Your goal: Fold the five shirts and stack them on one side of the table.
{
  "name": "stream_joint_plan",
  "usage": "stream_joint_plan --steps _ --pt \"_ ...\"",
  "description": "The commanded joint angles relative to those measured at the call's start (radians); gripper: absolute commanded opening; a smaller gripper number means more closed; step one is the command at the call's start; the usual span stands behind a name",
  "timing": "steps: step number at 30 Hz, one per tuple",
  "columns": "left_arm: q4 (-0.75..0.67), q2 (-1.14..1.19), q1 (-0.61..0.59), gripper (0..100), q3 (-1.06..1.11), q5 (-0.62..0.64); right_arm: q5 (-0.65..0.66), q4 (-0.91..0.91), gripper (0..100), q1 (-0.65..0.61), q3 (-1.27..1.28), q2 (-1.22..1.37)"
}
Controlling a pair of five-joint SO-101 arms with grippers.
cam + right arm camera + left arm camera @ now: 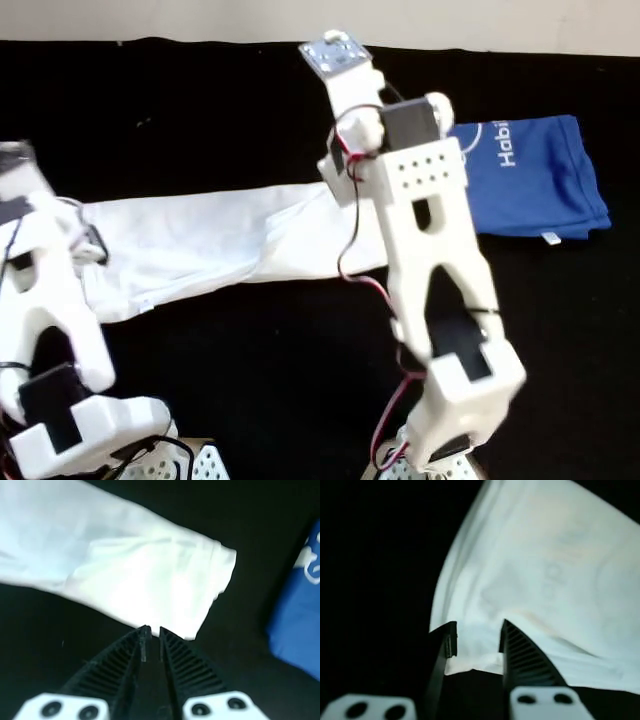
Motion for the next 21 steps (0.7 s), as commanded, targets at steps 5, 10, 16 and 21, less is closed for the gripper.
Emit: stream_joint_plan --steps 5,10,16,21 --pt "-0.025 0.329 -0.059 19 -0.268 -0.038 -0.003 0.010 4.2 -0.008 0.320 -0.406" --pt "-0.023 0.527 -0.016 19 -0.406 -0.043 -0.003 0.010 4.2 -0.008 0.510 -0.639" --pt "0.063 0.687 0.031 19 -0.545 -0.044 -0.002 0.010 4.2 -0.008 0.707 -0.868" --pt "0.206 0.808 0.033 19 -0.704 -0.071 0.063 0.008 4.2 -0.008 0.777 -0.997"
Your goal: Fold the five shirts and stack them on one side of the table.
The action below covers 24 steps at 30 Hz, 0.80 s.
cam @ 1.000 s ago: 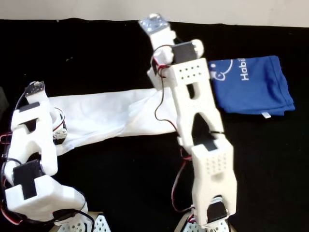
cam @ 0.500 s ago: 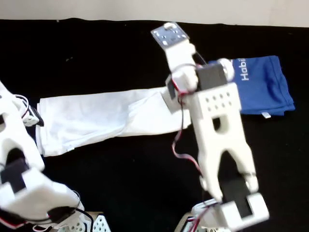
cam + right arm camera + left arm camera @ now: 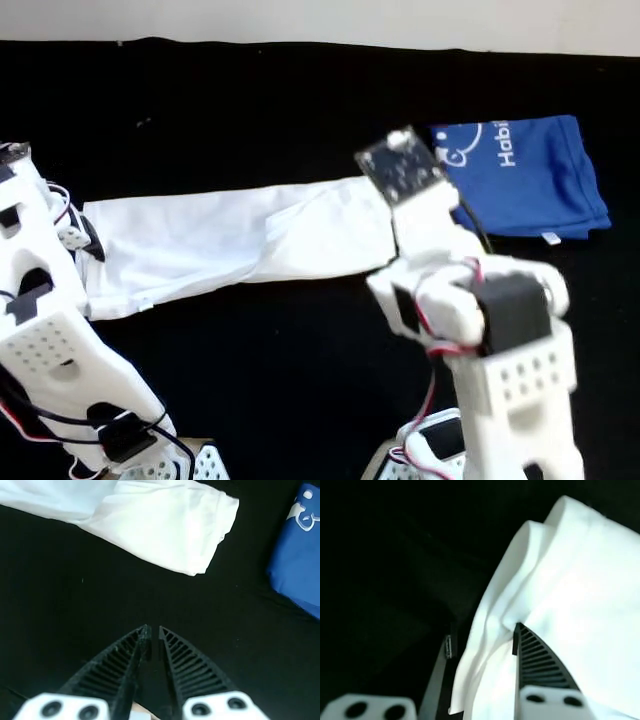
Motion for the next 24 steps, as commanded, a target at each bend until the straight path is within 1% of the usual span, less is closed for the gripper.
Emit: stream_joint_plan --steps 1,3,5,6,7,9,11,14,18,20,22,23,24 --pt "0.084 0.093 0.024 18 -0.113 -0.060 0.026 0.008 4.2 -0.008 0.016 -0.081" --pt "0.132 0.151 0.022 12 -0.182 -0.118 0.025 0.007 4.2 -0.008 0.022 -0.093" --pt "0.153 0.216 0.018 1 -0.260 -0.157 0.025 0.007 4.2 -0.008 0.038 -0.093" --pt "0.157 0.249 0.008 0 -0.306 -0.170 0.025 0.007 4.2 -0.008 0.054 -0.093" --pt "0.163 0.285 -0.001 2 -0.352 -0.187 0.023 0.007 4.2 -0.008 0.073 -0.093" --pt "0.167 0.360 -0.027 1 -0.453 -0.227 0.012 0.007 4.2 0.005 0.119 -0.093" --pt "0.181 0.432 -0.064 1 -0.565 -0.256 0.014 0.005 4.2 0.070 0.174 -0.093" --pt "0.242 0.529 -0.127 1 -0.754 -0.267 0.015 0.004 4.2 0.186 0.245 -0.096" --pt "0.328 0.613 -0.188 1 -1.030 -0.267 0.015 -0.018 4.2 0.282 0.280 -0.094" --pt "0.422 0.628 -0.186 1 -1.144 -0.270 0.015 -0.058 4.2 0.311 0.314 -0.096" --pt "0.537 0.628 -0.154 1 -1.241 -0.284 0.015 -0.096 4.2 0.332 0.367 -0.096" --pt "0.575 0.627 -0.137 1 -1.271 -0.279 0.015 -0.117 4.2 0.338 0.401 -0.096" --pt "0.582 0.625 -0.125 1 -1.297 -0.262 0.015 -0.145 4.2 0.344 0.441 -0.101"
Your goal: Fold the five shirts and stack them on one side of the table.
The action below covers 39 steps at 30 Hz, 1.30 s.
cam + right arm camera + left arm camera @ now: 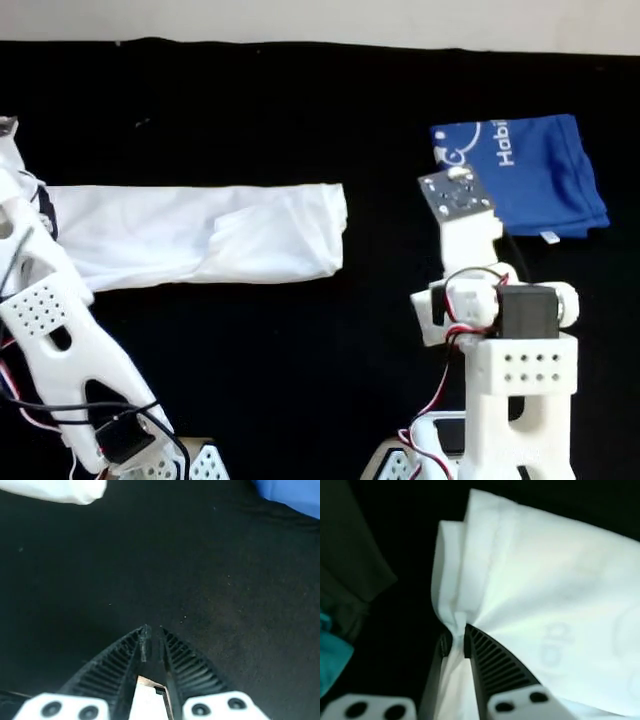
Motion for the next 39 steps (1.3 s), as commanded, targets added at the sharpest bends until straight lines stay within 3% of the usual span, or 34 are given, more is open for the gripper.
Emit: stream_joint_plan --steps 1,6,13,18,22,32,39 --pt "0.086 -0.001 0.013 1 -0.125 0.020 0.002 -0.090 4.1 0.036 0.110 -0.022" --pt "0.087 -0.122 0.068 1 -0.053 0.025 0.002 -0.243 3.5 0.053 0.314 -0.022" --pt "0.087 -0.555 0.142 1 0.386 0.025 0.003 -0.486 0.5 0.090 0.501 -0.016" --pt "0.086 -0.872 0.308 1 0.751 0.068 0.003 -0.656 0.5 0.090 0.650 -0.016" --pt "0.083 -1.050 0.472 1 0.889 0.086 0.003 -0.714 0.5 0.090 0.720 -0.016" --pt "0.078 -1.099 0.746 1 0.960 0.126 0.000 -0.716 0.5 0.090 0.730 -0.022" --pt "-0.089 -0.992 0.765 1 1.052 0.126 -0.002 -0.716 0.5 0.090 0.723 -0.022"
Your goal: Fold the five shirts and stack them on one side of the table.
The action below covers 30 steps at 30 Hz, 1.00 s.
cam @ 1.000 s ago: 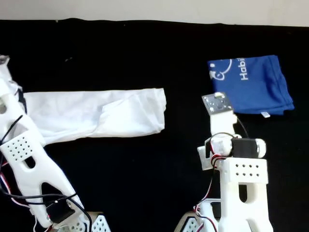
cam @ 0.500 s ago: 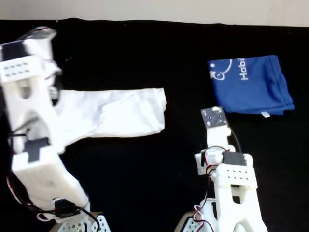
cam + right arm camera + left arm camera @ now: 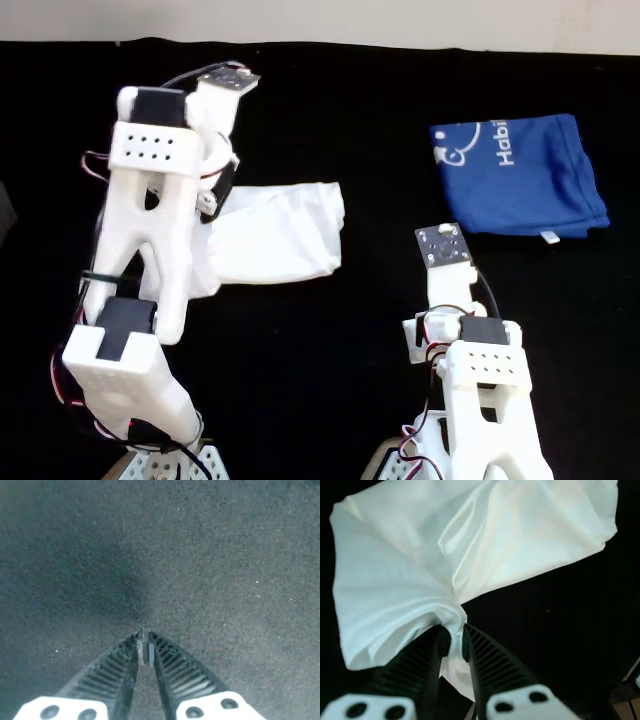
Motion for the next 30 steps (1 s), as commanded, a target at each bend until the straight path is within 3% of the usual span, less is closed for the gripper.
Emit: stream_joint_plan --steps 1,8,11,18,27,30 --pt "-0.120 0.053 -0.008 1 0.028 0.009 -0.002 -0.013 0.5 0.012 -0.005 -0.016" --pt "-0.330 0.223 -0.108 1 0.030 0.003 -0.002 -0.012 0.5 0.012 0.002 -0.016" --pt "-0.338 0.298 -0.124 1 0.028 -0.043 0.000 -0.012 0.5 0.012 0.002 -0.016" --pt "-0.345 0.341 -0.117 1 -0.064 -0.002 0.002 -0.012 0.5 0.012 0.002 -0.016" --pt "0.058 0.306 -0.027 1 -0.562 0.025 -0.002 -0.012 0.5 0.012 -0.005 -0.016" --pt "0.077 0.298 0.022 1 -0.615 0.021 -0.002 -0.016 0.5 0.012 -0.005 -0.016"
